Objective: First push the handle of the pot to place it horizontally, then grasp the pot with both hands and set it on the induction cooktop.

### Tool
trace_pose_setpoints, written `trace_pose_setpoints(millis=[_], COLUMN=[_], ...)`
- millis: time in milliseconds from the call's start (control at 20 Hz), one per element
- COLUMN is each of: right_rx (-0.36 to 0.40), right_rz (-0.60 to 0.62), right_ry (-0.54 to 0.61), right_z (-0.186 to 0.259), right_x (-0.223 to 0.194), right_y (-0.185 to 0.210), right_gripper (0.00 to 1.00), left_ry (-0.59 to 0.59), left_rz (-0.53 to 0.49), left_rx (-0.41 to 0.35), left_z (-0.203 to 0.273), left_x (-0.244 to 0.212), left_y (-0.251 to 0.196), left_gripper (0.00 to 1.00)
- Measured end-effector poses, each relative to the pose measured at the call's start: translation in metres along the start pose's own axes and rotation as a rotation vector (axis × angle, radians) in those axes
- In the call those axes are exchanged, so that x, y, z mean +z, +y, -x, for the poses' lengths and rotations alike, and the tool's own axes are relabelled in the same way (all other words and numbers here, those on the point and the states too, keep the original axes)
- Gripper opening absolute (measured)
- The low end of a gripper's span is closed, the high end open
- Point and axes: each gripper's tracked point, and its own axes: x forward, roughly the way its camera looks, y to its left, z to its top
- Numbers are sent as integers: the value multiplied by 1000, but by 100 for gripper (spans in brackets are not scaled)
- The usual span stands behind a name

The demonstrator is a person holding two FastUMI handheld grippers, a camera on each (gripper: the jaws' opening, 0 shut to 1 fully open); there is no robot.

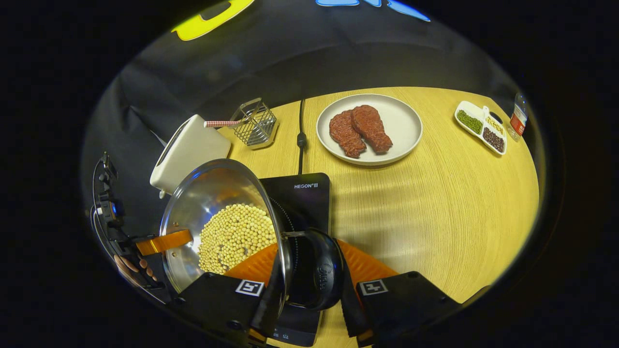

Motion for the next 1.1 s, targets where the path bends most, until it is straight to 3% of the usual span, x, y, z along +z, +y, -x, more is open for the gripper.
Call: trace_pose_setpoints(millis=[200,250,300,400,450,500,550,750,800,850,1100], right_rx=[0,10,17,22,21,19,10,-28,-44,-57,-112], right_rz=[-5,-7,-9,-8,-3,6,19,94,115,131,158], right_ry=[13,12,2,-22,-30,-38,-49,-131,-167,-203,-366], right_z=[1,2,4,13,17,21,28,68,82,98,195], right_x=[-2,-2,1,9,10,12,13,18,22,24,32], right_y=[0,4,5,6,5,3,0,-15,-20,-26,-62], right_gripper=[55,56,60,71,84,88,98,98,93,98,98], left_ry=[12,19,28,28,27,25,11,-36,-66,-109,-373], left_rz=[5,-5,-18,-53,-61,-62,-61,-123,-148,-176,-212], left_rx=[15,27,60,117,124,135,145,176,192,209,258], left_z=[0,2,6,10,14,18,23,57,74,93,182], left_x=[0,0,0,4,3,4,7,14,18,27,54], left_y=[0,0,4,15,15,17,18,14,11,5,-44], left_gripper=[61,67,57,78,85,89,87,89,89,89,87])
